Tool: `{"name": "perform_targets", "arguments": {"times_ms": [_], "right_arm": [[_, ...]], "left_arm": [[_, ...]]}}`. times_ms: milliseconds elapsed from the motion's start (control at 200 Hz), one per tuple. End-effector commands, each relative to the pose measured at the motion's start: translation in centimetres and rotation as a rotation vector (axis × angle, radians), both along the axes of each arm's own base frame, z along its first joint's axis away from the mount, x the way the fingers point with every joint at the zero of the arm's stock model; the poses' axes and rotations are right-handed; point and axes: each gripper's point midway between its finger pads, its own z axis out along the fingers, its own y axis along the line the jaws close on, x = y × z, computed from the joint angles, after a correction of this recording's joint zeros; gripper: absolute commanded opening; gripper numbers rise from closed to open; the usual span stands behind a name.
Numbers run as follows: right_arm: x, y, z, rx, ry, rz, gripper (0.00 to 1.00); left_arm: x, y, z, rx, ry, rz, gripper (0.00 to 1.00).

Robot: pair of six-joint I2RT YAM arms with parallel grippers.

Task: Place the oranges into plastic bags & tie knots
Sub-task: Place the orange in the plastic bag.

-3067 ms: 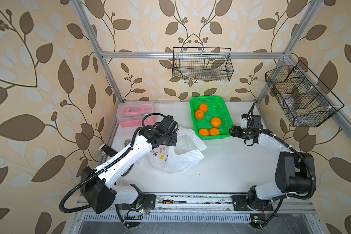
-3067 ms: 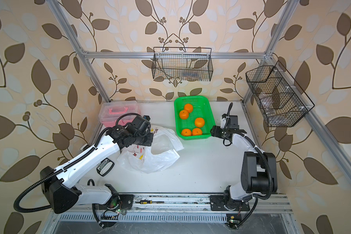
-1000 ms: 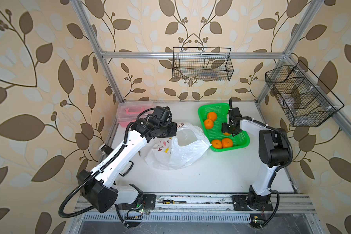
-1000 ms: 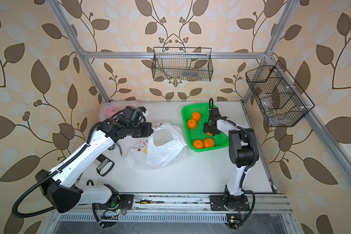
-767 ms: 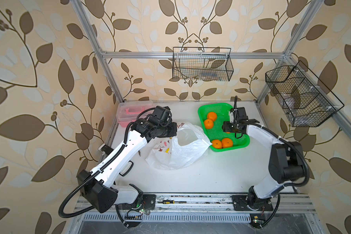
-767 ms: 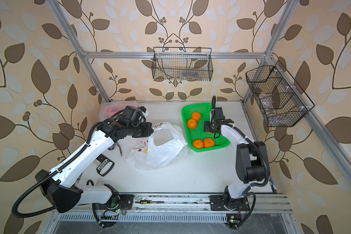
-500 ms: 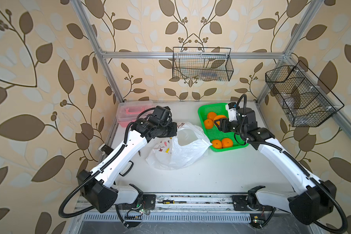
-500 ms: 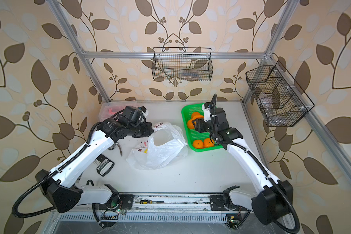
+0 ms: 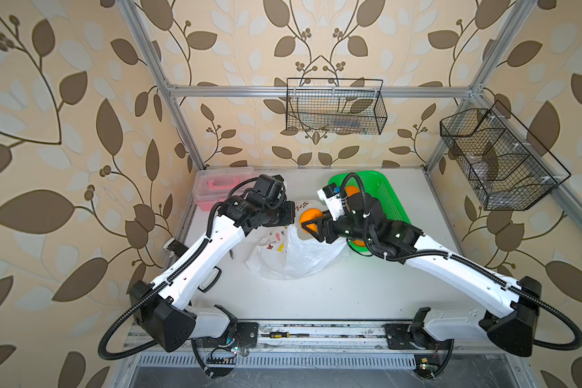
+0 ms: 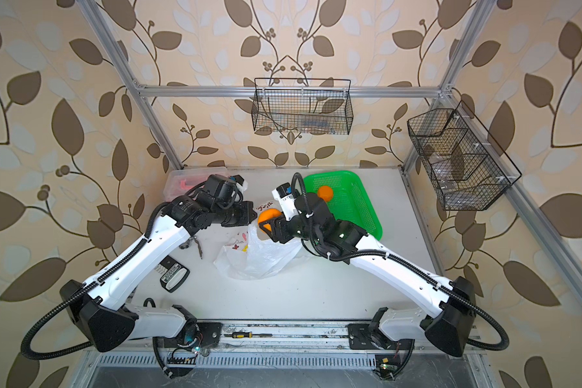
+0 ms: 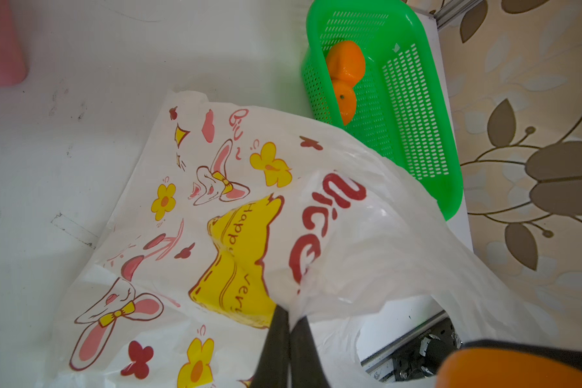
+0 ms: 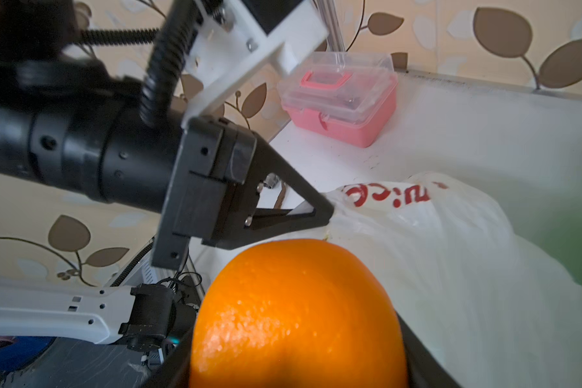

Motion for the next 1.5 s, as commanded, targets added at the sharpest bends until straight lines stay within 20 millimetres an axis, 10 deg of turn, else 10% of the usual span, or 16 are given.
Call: {"name": "perform_targets", "arguments": {"times_ms": [0, 415, 810, 1260, 1495], "right_arm": [[0.7, -0.4, -2.0, -0.004, 0.028, -0.071, 0.59], [3.0, -0.2, -9.6, -0.155, 0.116, -0.128, 0.64], [4.4, -0.1, -7.1, -0.09, 0.072, -0.117, 0.81], [2.2, -6.9, 0.1, -0.052, -0.049, -0.204, 0.83], [2.5, -13.1, -4.6, -0.158, 0.039, -0.282, 0.84]], "left_arm": [[0.4, -0.5, 1.2, -0.057, -0.014, 0.005, 0.0], [-0.3, -1.3, 1.7, -0.132, 0.001, -0.013, 0.0], [-0.3, -1.0, 2.4, -0.167, -0.029, 0.024, 0.0], [0.7, 1.6, 0.6, -0.17, -0.006, 0.109, 0.0], [0.7, 4.8, -1.4, -0.121, 0.019, 0.175, 0.0]]}}
